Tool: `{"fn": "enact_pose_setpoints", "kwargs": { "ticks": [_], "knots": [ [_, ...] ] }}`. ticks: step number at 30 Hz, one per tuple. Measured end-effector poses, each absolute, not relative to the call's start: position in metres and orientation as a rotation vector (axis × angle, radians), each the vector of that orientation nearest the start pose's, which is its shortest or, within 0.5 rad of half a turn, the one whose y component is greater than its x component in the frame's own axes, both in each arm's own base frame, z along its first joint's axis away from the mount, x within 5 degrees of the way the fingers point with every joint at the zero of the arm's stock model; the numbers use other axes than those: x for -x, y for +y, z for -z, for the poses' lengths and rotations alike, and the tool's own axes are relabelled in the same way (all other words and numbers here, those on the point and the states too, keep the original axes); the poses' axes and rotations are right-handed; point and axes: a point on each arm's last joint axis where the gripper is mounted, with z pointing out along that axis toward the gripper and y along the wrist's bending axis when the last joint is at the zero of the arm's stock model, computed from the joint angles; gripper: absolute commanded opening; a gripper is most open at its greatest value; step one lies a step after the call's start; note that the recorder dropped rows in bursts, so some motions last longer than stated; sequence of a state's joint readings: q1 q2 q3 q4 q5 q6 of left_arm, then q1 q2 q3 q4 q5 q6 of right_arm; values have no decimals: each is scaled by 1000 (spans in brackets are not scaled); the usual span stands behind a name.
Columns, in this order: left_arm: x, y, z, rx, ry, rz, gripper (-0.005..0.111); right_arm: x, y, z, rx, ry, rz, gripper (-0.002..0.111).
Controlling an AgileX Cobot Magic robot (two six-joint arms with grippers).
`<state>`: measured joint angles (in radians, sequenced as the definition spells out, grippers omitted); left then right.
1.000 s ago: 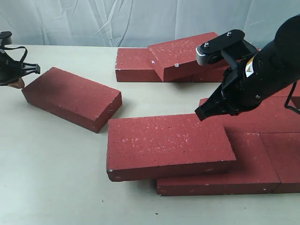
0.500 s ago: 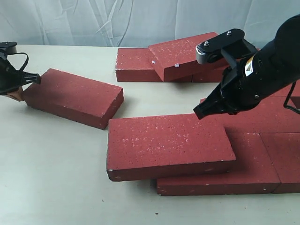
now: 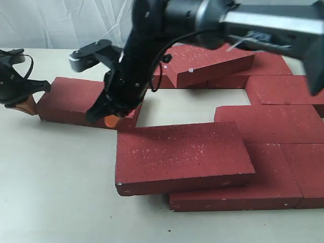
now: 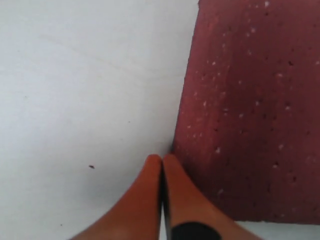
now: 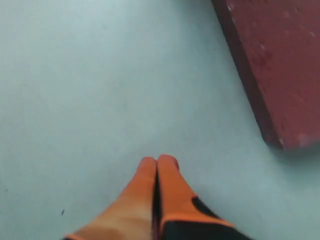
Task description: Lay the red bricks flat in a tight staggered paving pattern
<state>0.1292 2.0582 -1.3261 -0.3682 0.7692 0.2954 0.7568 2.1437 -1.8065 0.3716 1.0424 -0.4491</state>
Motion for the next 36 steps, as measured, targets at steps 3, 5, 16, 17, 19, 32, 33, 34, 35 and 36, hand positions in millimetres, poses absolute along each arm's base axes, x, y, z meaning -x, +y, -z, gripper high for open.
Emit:
{"fn": "enact_pose_setpoints", "kwargs": {
  "ticks": [3, 5, 16, 17, 19, 32, 33, 34, 35, 36],
  "knots": [
    [-396, 29, -134, 117, 2903, 342, 0, -327, 371, -196, 1512, 2421, -544, 0],
    [-398, 30, -134, 124, 2880, 329, 0, -340, 386, -174, 1521, 2419, -509, 0],
    [-403, 29, -135, 165, 2831, 347, 0, -355, 386, -140, 1542, 2448, -351, 0],
    [-403, 28, -136, 155, 2827, 356, 0, -357, 385, -139, 1542, 2450, -337, 0],
    [-403, 25, -136, 143, 2822, 371, 0, -361, 382, -139, 1526, 2445, -323, 0],
    [-406, -6, -137, 68, 2794, 443, 0, -394, 354, -141, 1407, 2454, -268, 0],
    [-406, -6, -137, 67, 2792, 444, 0, -394, 354, -141, 1404, 2456, -271, 0],
    [-407, -6, -137, 68, 2790, 442, 0, -394, 354, -141, 1404, 2456, -271, 0],
    [-407, -6, -137, 71, 2788, 443, 0, -394, 354, -141, 1404, 2456, -271, 0],
    [-407, -7, -137, 74, 2784, 446, 0, -394, 354, -141, 1404, 2456, -271, 0]
  ]
}}
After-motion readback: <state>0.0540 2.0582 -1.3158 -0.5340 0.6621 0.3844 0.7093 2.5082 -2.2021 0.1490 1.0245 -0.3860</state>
